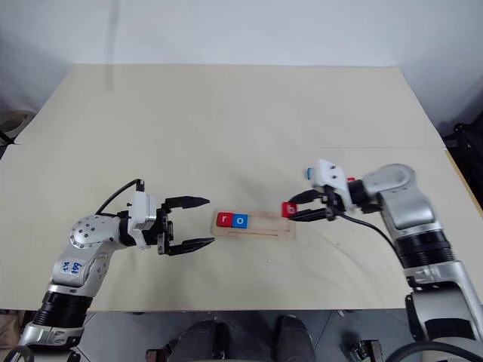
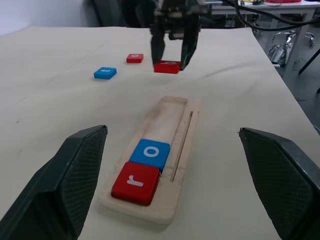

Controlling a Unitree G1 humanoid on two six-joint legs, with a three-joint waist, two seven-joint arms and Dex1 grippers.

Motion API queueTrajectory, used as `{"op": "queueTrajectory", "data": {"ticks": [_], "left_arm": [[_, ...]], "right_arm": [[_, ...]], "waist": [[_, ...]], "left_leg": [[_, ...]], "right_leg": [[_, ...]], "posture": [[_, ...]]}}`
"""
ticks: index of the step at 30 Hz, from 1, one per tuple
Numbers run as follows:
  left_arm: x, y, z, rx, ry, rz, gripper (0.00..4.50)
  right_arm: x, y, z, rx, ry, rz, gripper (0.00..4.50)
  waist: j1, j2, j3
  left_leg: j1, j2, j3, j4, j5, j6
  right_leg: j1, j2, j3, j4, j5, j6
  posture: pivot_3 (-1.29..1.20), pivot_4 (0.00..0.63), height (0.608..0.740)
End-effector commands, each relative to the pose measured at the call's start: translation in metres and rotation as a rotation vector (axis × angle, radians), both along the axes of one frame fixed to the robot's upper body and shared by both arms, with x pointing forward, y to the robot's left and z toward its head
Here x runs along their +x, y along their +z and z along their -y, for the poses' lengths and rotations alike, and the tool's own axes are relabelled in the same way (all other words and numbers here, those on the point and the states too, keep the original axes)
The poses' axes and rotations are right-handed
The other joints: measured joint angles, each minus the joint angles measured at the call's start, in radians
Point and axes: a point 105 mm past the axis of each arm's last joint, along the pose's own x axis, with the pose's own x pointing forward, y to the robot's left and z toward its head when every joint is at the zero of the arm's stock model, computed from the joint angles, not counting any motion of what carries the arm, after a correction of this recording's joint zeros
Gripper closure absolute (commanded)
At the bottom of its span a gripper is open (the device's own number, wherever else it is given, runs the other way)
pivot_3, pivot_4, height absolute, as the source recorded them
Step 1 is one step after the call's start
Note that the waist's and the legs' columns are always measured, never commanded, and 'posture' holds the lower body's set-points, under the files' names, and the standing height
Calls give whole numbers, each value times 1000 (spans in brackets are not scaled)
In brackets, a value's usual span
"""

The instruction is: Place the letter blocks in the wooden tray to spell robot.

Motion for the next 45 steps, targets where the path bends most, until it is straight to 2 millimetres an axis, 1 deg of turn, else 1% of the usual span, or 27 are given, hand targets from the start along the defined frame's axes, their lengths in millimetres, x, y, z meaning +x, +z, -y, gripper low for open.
{"op": "queueTrajectory", "data": {"ticks": [1,3,5,7,12,16,21,23,24,27,28,30,33,37,40,45], "left_arm": [[-2,1,-5,9,11,18,0],[-4,0,-5,9,14,16,0],[-5,0,-5,8,16,16,0],[-7,0,-5,7,18,15,0],[-8,1,-5,2,31,17,0],[-8,2,-4,0,35,18,0],[-7,4,-4,-2,41,22,0],[-7,4,-4,-2,43,23,0],[-7,4,-5,-2,44,23,0],[-7,4,-5,-2,46,22,0],[-7,4,-5,-2,46,22,0],[-6,4,-5,-2,44,21,0],[-6,3,-4,-3,41,19,0],[-5,2,-3,-1,38,16,0],[-6,2,-3,1,36,14,0],[-6,1,-5,4,37,9,0]], "right_arm": [[-5,8,-32,32,17,-9,2855],[-5,6,-46,30,12,-17,2855],[-5,-2,-50,1,12,-18,2855],[-5,-8,-51,-22,13,-17,2855],[0,-10,-53,-32,-5,-5,2855],[4,-17,-48,-67,-31,-2,2855],[5,-22,-49,-70,-44,-23,2855],[6,-23,-48,-73,-56,-24,2257],[6,-23,-48,-73,-58,-24,2032],[6,-12,-50,-31,-65,-22,989],[5,-9,-51,-18,-64,-25,717],[0,-5,-49,-7,-47,-32,30],[-6,-1,-41,-1,-40,-35,30],[-11,-6,-19,-16,-88,-43,30],[-12,-10,-3,-20,-143,-45,657],[-20,-9,30,12,-242,-38,2315]], "waist": [[2,0,0],[3,0,0],[3,0,0],[2,0,0],[-1,0,0],[-1,0,0],[-1,0,0],[-1,0,0],[-1,0,0],[-1,0,0],[-1,0,0],[-1,0,0],[1,0,0],[4,0,0],[2,0,0],[2,0,0]], "left_leg": [[0,0,0,0,0,0],[-1,-1,0,0,0,0],[-1,-1,0,0,0,0],[-1,-1,1,0,0,0],[-1,0,1,0,0,0],[-1,-1,1,0,0,0],[-1,0,1,0,0,0],[-1,0,1,0,0,0],[-1,0,1,0,0,0],[-1,0,1,0,0,0],[-1,0,1,0,0,0],[-1,0,1,0,0,0],[-1,0,1,0,0,0],[-2,-1,1,0,0,0],[-2,-1,1,0,0,0],[-2,0,1,0,0,0]], "right_leg": [[0,0,0,0,0,0],[0,0,0,0,0,0],[0,0,0,0,0,0],[0,0,-1,0,0,0],[-1,0,-1,0,0,0],[-1,0,-1,0,0,0],[-1,0,-1,0,0,0],[-1,0,-1,0,0,0],[-1,0,-1,0,0,0],[-1,0,-1,0,0,0],[-1,0,-1,0,0,0],[-1,0,-1,0,0,0],[-1,0,-1,0,0,0],[0,0,-1,-1,0,0],[0,0,-1,-1,0,0],[0,0,-1,-1,0,0]], "posture": [[0,150,740],[0,150,740],[0,150,740],[0,150,740],[0,150,740],[0,150,740],[0,150,740],[0,150,740],[0,150,740],[0,150,740],[0,150,740],[0,150,740],[0,150,740],[0,150,740],[0,150,740],[0,150,740]]}}
